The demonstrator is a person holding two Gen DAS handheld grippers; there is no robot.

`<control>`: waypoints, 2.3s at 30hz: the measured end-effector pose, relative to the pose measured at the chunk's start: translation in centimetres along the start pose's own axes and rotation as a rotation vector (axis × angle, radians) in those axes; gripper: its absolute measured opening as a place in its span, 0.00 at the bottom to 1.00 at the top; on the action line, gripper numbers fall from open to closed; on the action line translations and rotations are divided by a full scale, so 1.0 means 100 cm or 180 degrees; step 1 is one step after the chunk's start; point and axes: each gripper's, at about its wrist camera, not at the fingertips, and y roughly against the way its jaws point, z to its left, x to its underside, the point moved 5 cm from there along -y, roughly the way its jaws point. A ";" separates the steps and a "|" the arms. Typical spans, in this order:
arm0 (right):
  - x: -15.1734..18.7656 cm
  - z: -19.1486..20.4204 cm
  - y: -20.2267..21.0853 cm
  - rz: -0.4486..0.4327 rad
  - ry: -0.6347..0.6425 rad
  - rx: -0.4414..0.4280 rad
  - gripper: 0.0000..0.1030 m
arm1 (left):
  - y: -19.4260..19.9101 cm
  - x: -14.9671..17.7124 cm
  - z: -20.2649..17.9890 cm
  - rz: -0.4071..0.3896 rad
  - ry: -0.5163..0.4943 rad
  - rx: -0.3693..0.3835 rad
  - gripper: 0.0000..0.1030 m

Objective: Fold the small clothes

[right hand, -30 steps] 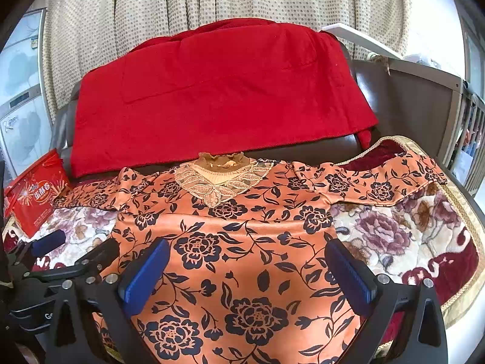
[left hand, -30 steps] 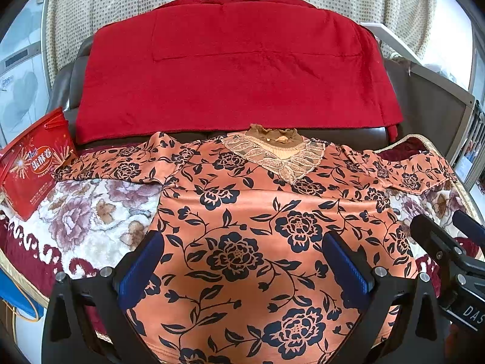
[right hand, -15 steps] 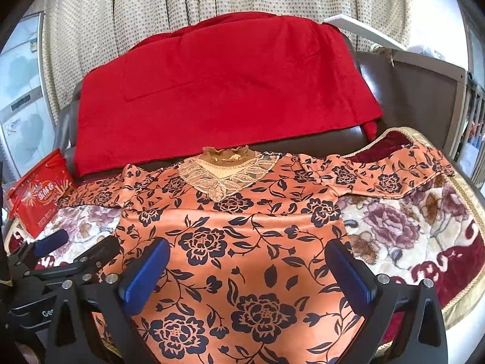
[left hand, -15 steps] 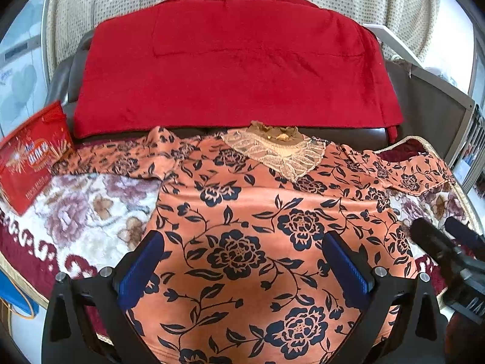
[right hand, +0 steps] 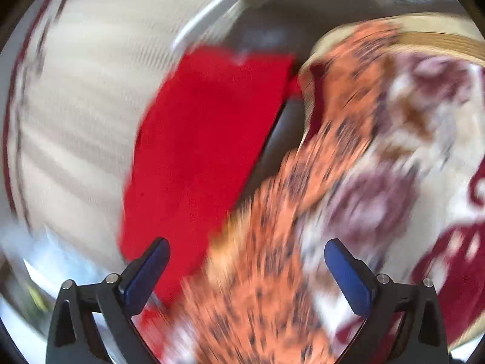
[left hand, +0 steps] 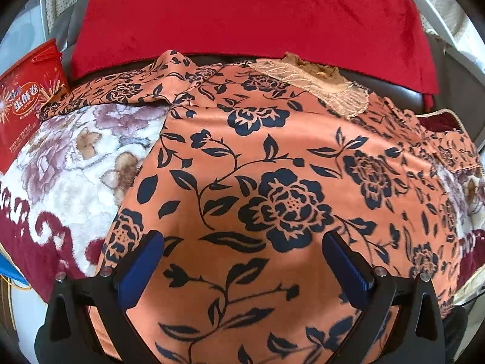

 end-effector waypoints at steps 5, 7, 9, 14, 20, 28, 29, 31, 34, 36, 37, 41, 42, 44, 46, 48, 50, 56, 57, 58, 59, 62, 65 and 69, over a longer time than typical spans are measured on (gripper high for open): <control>-0.117 -0.049 0.009 -0.0600 -0.0415 0.0035 0.99 | -0.011 -0.007 0.000 -0.0003 -0.0015 -0.0093 1.00; -0.148 -0.065 0.004 -0.0733 -0.0462 0.0265 0.99 | -0.015 -0.011 0.001 -0.0022 0.0008 -0.0124 1.00; -0.174 -0.085 -0.007 -0.0773 -0.0485 0.0541 0.90 | -0.019 -0.014 0.002 -0.0040 0.0040 -0.0112 1.00; -0.205 -0.119 -0.033 -0.0658 -0.0500 0.0929 0.82 | -0.024 -0.021 0.004 -0.0101 0.0048 -0.0102 1.00; -0.228 -0.123 -0.067 -0.0369 -0.0288 0.1425 0.43 | -0.047 -0.012 0.015 0.0067 0.0265 0.0067 1.00; -0.231 -0.033 -0.086 -0.0452 0.0857 0.1924 0.05 | -0.051 -0.006 0.022 0.0087 0.0416 0.0282 1.00; -0.225 -0.009 -0.090 -0.0473 0.1012 0.1844 0.05 | -0.051 -0.005 0.022 0.0090 0.0411 0.0308 1.00; -0.207 0.048 -0.100 -0.0469 0.1284 0.1562 0.05 | -0.050 -0.005 0.022 0.0096 0.0345 0.0367 1.00; -0.150 0.153 -0.126 -0.0329 0.1752 0.1002 0.05 | -0.047 -0.005 0.026 0.0092 0.0295 0.0557 1.00; -0.109 0.206 -0.144 -0.0226 0.1944 0.0693 0.05 | -0.044 -0.006 0.034 0.0074 0.0370 0.0795 1.00; -0.088 0.225 -0.154 -0.0166 0.2018 0.0577 0.05 | -0.041 -0.006 0.039 0.0068 0.0423 0.0918 1.00; 0.028 0.284 -0.210 0.0257 0.2248 0.0099 0.05 | -0.035 -0.007 0.056 0.0080 0.0552 0.1093 1.00; 0.053 0.289 -0.224 0.0362 0.2248 0.0018 0.05 | -0.032 -0.007 0.059 0.0080 0.0552 0.1094 1.00; 0.107 0.286 -0.260 0.0625 0.2196 -0.0056 0.05 | -0.024 -0.006 0.066 -0.0012 0.0541 0.0975 1.00; 0.156 0.265 -0.299 0.0843 0.2121 -0.0005 0.07 | -0.018 -0.007 0.075 -0.0087 0.0560 0.0901 1.00; 0.188 0.238 -0.330 0.1009 0.2111 0.0102 0.09 | -0.012 -0.008 0.089 -0.0132 0.0737 0.0960 1.00; 0.229 0.190 -0.369 0.1423 0.2090 0.0415 0.09 | -0.006 -0.008 0.102 -0.0172 0.0936 0.1044 1.00; 0.254 0.144 -0.376 0.2008 0.1740 -0.0027 1.00 | 0.007 -0.044 0.103 -0.0296 0.1044 0.1220 1.00; 0.251 0.153 -0.366 0.1892 0.1761 -0.0100 1.00 | 0.011 -0.056 0.096 -0.0342 0.0981 0.1278 1.00; 0.237 0.157 -0.353 0.1782 0.1754 -0.0220 1.00 | 0.013 -0.069 0.088 -0.0373 0.0918 0.1316 1.00; 0.230 0.158 -0.343 0.1730 0.1722 -0.0286 1.00 | 0.013 -0.083 0.078 -0.0382 0.0848 0.1344 1.00; 0.202 0.139 -0.301 0.1516 0.1584 -0.0379 1.00 | -0.004 -0.127 0.045 -0.0263 0.0743 0.1472 1.00; 0.182 0.112 -0.274 0.1404 0.1427 -0.0380 1.00 | -0.043 -0.158 0.023 -0.0028 0.0740 0.1458 1.00; 0.167 0.095 -0.231 0.1342 0.1242 -0.0399 1.00 | -0.101 -0.173 0.012 0.0555 0.1207 0.1768 1.00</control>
